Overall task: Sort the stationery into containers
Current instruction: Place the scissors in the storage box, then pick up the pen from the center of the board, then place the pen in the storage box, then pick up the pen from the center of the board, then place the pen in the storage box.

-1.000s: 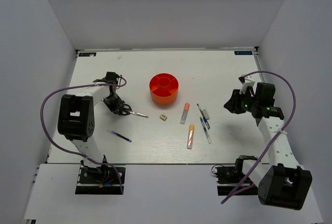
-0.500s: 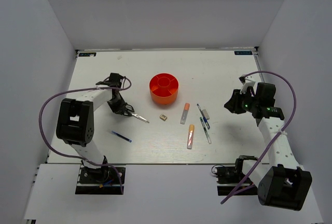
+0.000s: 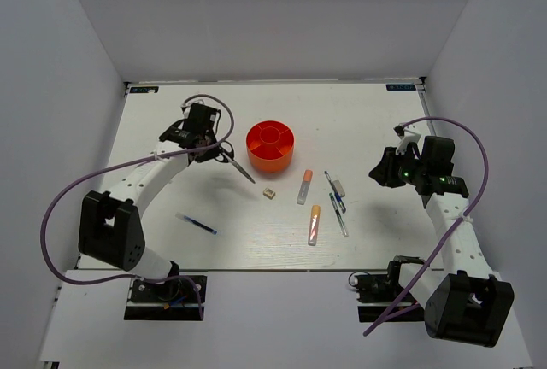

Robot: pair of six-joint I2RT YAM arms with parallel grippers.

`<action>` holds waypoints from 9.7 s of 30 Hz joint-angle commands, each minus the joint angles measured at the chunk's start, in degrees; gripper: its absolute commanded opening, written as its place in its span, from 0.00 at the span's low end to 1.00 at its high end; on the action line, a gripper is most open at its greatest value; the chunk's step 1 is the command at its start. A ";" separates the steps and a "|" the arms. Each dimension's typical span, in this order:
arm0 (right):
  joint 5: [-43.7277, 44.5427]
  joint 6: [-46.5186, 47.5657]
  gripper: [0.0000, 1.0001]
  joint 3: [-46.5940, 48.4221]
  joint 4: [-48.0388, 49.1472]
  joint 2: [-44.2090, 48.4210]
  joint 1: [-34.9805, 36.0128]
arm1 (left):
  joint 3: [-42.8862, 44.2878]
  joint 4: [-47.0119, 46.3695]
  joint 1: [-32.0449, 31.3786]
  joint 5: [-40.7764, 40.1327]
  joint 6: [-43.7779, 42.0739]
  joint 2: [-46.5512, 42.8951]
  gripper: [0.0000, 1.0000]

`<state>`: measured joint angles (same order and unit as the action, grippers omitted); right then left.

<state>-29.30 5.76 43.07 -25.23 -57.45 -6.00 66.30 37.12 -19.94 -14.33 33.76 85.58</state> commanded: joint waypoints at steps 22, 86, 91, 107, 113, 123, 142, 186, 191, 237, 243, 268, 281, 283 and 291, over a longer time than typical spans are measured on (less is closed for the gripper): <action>-0.94 -0.13 0.28 0.52 1.59 0.59 -0.24 | 20.80 -25.42 -15.03 -32.42 -35.75 11.36 0.00; -2.69 1.36 0.08 0.61 0.36 -0.73 -0.24 | -5.12 3.46 -15.84 -19.88 -1.44 -14.82 0.07; -3.40 1.80 0.10 0.88 0.01 -1.52 -0.15 | -17.77 11.30 -8.01 -5.75 16.24 -22.37 0.75; -2.96 2.06 0.18 1.14 -0.25 -1.88 -0.33 | -28.07 11.13 7.19 7.29 31.81 -15.98 0.67; -3.31 2.15 0.18 1.23 -0.17 -1.70 -0.24 | -29.39 9.37 10.18 8.00 30.58 -13.17 0.62; -3.05 2.06 0.18 1.23 -0.08 -1.26 -0.42 | -28.60 5.42 13.09 6.68 29.70 -5.34 0.52; -3.22 1.89 0.18 1.05 0.10 -1.08 -0.41 | -10.51 5.33 -4.36 -2.44 11.00 -10.52 0.00; -4.10 2.41 0.18 0.79 0.19 -2.14 -0.33 | 11.31 -22.79 -25.50 -35.59 2.54 14.00 0.00; -3.84 2.41 0.18 0.87 0.27 -2.05 -0.33 | 10.08 -25.08 -25.76 -35.86 1.84 15.14 0.00; 19.70 7.51 0.49 29.00 -8.43 -43.79 26.83 | -25.70 3.04 -3.88 7.30 -10.29 -34.95 0.77; 22.00 7.86 0.49 29.09 -7.99 -47.05 28.06 | -26.49 2.95 -2.12 8.61 -10.38 -36.19 0.77; 23.86 8.39 0.00 26.10 -8.43 -51.63 32.81 | -26.66 3.22 -1.76 7.56 -10.55 -36.45 0.77; 11.03 6.81 0.00 50.92 -16.25 -43.53 32.98 | -27.10 2.78 -1.77 7.39 -10.99 -36.80 0.77; 9.01 4.18 0.00 54.30 -15.46 -45.02 32.81 | -27.10 2.69 -1.94 7.12 -11.08 -36.63 0.77; 5.66 -11.64 0.00 49.95 12.73 -45.56 32.72 | -27.28 2.69 -1.85 6.50 -11.52 -35.75 0.77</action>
<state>-20.73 1.63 97.89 -24.14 -103.61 26.65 39.33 40.29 -22.17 -7.03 22.94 50.00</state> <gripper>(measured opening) 0.022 0.765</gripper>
